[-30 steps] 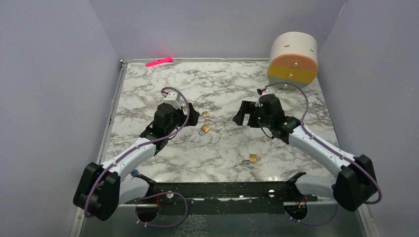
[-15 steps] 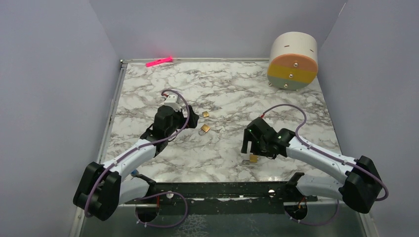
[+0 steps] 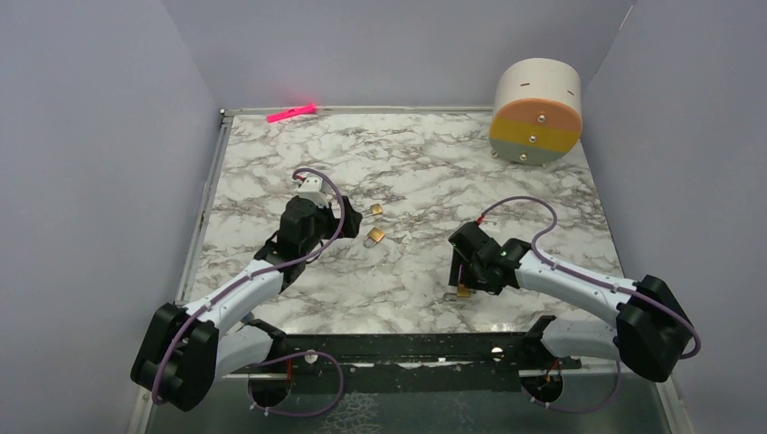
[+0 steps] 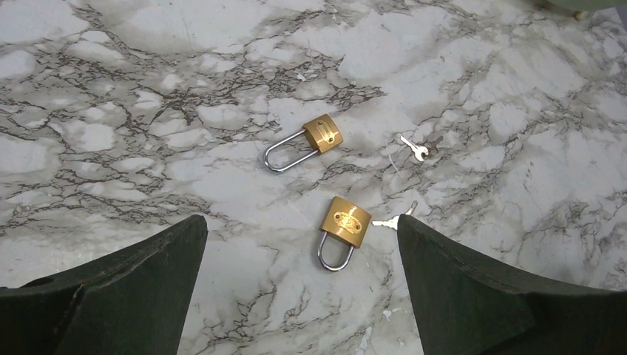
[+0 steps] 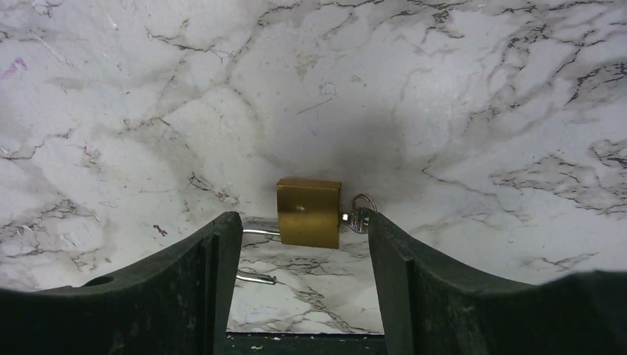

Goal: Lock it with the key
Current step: Pick up the lock from the center of the board.

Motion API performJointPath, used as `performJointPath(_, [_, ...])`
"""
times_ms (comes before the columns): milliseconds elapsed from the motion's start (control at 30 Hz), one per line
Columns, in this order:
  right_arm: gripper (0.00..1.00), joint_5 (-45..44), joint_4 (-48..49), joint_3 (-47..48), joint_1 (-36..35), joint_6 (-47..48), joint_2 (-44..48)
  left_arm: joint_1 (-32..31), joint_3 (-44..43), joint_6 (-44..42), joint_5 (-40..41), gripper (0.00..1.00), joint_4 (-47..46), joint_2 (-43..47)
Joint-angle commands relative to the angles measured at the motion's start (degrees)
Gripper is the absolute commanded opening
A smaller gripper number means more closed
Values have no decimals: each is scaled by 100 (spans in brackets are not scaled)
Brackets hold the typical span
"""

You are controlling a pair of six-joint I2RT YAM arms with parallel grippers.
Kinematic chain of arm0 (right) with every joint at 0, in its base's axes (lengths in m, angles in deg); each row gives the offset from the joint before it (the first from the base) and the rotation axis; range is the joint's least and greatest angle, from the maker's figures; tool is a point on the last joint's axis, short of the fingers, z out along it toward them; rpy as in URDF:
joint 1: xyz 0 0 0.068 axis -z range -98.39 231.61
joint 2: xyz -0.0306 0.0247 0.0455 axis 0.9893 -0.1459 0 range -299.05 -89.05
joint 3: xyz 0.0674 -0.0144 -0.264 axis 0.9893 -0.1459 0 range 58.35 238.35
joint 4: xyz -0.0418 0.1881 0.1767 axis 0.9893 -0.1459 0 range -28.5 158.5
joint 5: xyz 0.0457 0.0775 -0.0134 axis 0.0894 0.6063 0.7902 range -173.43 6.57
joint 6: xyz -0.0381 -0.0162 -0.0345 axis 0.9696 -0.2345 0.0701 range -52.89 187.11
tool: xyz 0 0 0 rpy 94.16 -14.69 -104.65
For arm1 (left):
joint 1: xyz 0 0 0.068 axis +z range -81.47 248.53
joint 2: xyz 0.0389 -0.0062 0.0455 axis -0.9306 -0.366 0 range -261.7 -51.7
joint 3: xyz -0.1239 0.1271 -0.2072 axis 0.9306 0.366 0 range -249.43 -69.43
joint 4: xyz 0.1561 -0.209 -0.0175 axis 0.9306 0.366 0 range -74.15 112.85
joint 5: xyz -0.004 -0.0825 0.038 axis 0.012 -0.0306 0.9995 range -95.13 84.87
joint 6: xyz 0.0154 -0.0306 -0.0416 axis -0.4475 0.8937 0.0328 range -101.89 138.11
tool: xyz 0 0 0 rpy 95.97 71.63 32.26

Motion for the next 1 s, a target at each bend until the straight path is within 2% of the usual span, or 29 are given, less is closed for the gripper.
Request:
performJointPath(0, [67, -332, 211, -27, -27, 14, -117, -4, 34, 4, 16, 99, -184, -60])
performJointPath(300, [66, 15, 334, -219, -27, -133, -364, -4, 54, 5, -11, 99, -198, -131])
performJointPath(567, [56, 355, 175, -205, -32, -415, -543, -4, 106, 23, -11, 99, -212, -134])
performJointPath(667, [55, 459, 99, -122, -27, -433, -755, -4, 117, 24, -11, 99, -194, -122])
performJointPath(967, [30, 486, 284, -107, -27, -237, -1078, -3, 165, -11, 28, 99, -100, -28])
